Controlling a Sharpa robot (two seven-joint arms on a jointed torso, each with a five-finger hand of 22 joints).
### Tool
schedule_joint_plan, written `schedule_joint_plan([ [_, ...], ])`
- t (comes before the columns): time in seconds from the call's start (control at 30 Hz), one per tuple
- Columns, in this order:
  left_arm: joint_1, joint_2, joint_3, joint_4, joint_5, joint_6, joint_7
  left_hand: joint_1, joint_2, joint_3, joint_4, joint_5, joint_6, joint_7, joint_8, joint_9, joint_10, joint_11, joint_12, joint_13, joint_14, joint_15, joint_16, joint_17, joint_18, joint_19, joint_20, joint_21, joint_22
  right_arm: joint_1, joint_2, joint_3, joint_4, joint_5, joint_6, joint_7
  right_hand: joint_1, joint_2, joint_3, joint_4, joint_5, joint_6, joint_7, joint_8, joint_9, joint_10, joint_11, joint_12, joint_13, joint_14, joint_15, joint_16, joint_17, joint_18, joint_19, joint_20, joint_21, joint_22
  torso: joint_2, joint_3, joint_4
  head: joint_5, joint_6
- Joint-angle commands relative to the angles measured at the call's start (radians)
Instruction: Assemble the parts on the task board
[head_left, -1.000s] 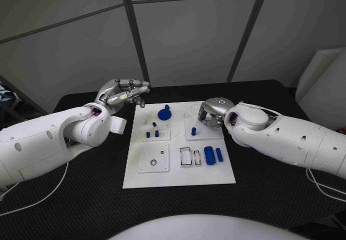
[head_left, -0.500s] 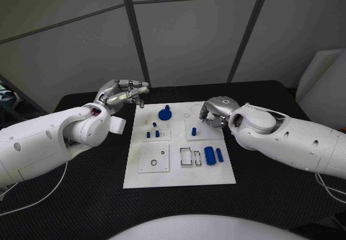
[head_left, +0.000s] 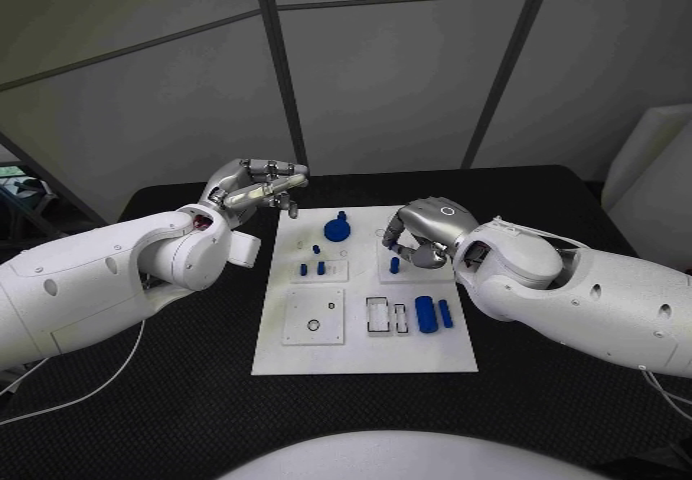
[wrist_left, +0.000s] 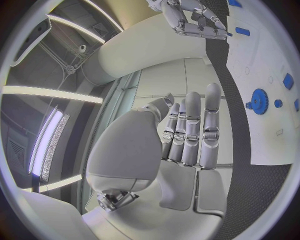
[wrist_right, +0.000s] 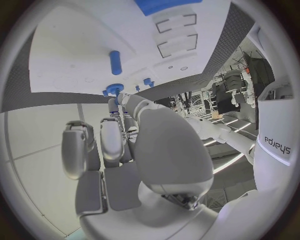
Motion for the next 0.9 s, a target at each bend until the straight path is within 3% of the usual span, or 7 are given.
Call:
schedule_joint_plan([
  [0.03, 0.001, 0.003, 0.001, 0.000, 0.003, 0.015, 0.002, 0.005, 0.001, 0.002, -0.007, 0.004, -0.005, -0.001, 0.004, -0.001, -0.007, -0.002, 0.004, 0.001, -0.006, 0.002, -0.005, -0.001, 0.040, -0.007, 0.004, -0.006, -0.001, 0.002, 0.016, 0.001, 0.019, 0.025, -0.048, 0.018, 0.000, -0.008, 0.004, 0.000, 0.004, -0.002, 0.006, -0.004, -0.001, 0.026, -0.019, 0.006, 0.003, 0.037, -0.003, 0.005, 0.001, -0.014, 0.040, -0.006, 0.006, 0.171, 0.000, -0.0009, 0.0025, 0.021, -0.004],
  [0.13, 0.002, 0.007, 0.001, -0.001, 0.003, 0.016, 0.001, 0.005, 0.001, 0.002, -0.007, 0.004, -0.005, -0.001, 0.004, -0.001, -0.007, -0.002, 0.004, 0.001, -0.006, 0.002, -0.005, -0.001, 0.040, -0.007, 0.004, -0.006, -0.001, 0.002, 0.037, 0.001, 0.018, 0.046, -0.045, 0.028, -0.001, -0.010, 0.006, -0.003, 0.005, -0.003, 0.007, -0.004, -0.001, 0.026, -0.019, 0.005, 0.003, 0.037, -0.003, 0.006, 0.002, -0.014, 0.040, -0.006, 0.006, 0.171, 0.000, -0.0021, 0.0031, 0.038, -0.008],
  [0.23, 0.002, 0.012, 0.001, -0.003, 0.003, 0.017, 0.000, 0.005, 0.001, 0.002, -0.007, 0.004, -0.005, -0.001, 0.004, -0.001, -0.007, -0.002, 0.004, 0.001, -0.006, 0.002, -0.005, -0.001, 0.040, -0.007, 0.004, -0.006, -0.001, 0.001, 0.059, 0.001, 0.009, 0.066, -0.035, 0.037, -0.003, -0.011, 0.009, -0.005, 0.005, -0.004, 0.008, -0.005, -0.002, 0.025, -0.018, 0.003, 0.004, 0.037, -0.003, 0.007, 0.003, -0.014, 0.039, -0.006, 0.006, 0.171, 0.001, -0.0039, 0.0034, 0.068, -0.019],
  [0.33, 0.002, 0.018, 0.001, -0.008, 0.003, 0.017, 0.000, 0.005, 0.001, 0.002, -0.007, 0.004, -0.005, -0.001, 0.004, -0.001, -0.008, -0.002, 0.004, 0.001, -0.007, 0.002, -0.005, -0.001, 0.040, -0.007, 0.004, -0.006, -0.002, 0.000, 0.083, 0.001, -0.004, 0.082, -0.027, 0.045, -0.005, -0.011, 0.010, -0.006, 0.005, -0.004, 0.008, -0.006, -0.002, 0.024, -0.018, 0.002, 0.004, 0.037, -0.003, 0.007, 0.002, -0.013, 0.039, -0.006, 0.006, 0.171, 0.002, -0.0019, 0.0017, 0.099, -0.027],
  [0.37, 0.003, 0.020, 0.001, -0.010, 0.003, 0.017, 0.000, 0.004, 0.001, 0.001, -0.007, 0.003, -0.006, 0.000, 0.004, -0.001, -0.009, -0.001, 0.005, 0.001, -0.007, 0.003, -0.006, -0.002, 0.040, -0.008, 0.004, -0.006, -0.002, -0.004, 0.092, 0.000, -0.009, 0.088, -0.024, 0.048, -0.005, -0.011, 0.011, -0.006, 0.005, -0.005, 0.008, -0.006, -0.002, 0.024, -0.017, 0.002, 0.004, 0.036, -0.003, 0.007, 0.002, -0.013, 0.039, -0.006, 0.006, 0.171, 0.002, -0.0014, 0.0006, 0.115, -0.032],
  [0.6, 0.006, 0.039, 0.001, -0.027, 0.003, 0.018, -0.002, 0.004, 0.001, 0.001, -0.007, 0.003, -0.006, 0.000, 0.004, -0.001, -0.009, -0.001, 0.005, 0.001, -0.007, 0.003, -0.006, -0.002, 0.040, -0.008, 0.004, -0.006, -0.002, -0.051, 0.146, 0.000, -0.042, 0.112, -0.011, 0.066, -0.006, -0.012, 0.014, -0.009, 0.006, -0.006, 0.009, -0.008, -0.003, 0.023, -0.017, 0.001, 0.004, 0.036, -0.002, 0.007, 0.002, -0.013, 0.039, -0.006, 0.005, 0.171, 0.002, -0.0012, 0.0013, 0.170, -0.061],
  [0.9, 0.010, 0.059, 0.001, -0.044, 0.003, 0.018, -0.002, 0.004, 0.001, 0.001, -0.007, 0.003, -0.007, 0.000, 0.005, -0.001, -0.010, -0.001, 0.005, 0.001, -0.008, 0.003, -0.006, -0.002, 0.040, -0.008, 0.004, -0.007, -0.002, -0.086, 0.195, -0.001, -0.088, 0.117, 0.002, 0.082, -0.007, -0.012, 0.016, -0.011, 0.006, -0.007, 0.009, -0.009, -0.004, 0.022, -0.016, -0.001, 0.004, 0.036, -0.002, 0.008, 0.003, -0.014, 0.039, -0.006, 0.006, 0.171, 0.001, -0.0003, 0.0000, 0.196, -0.074],
])
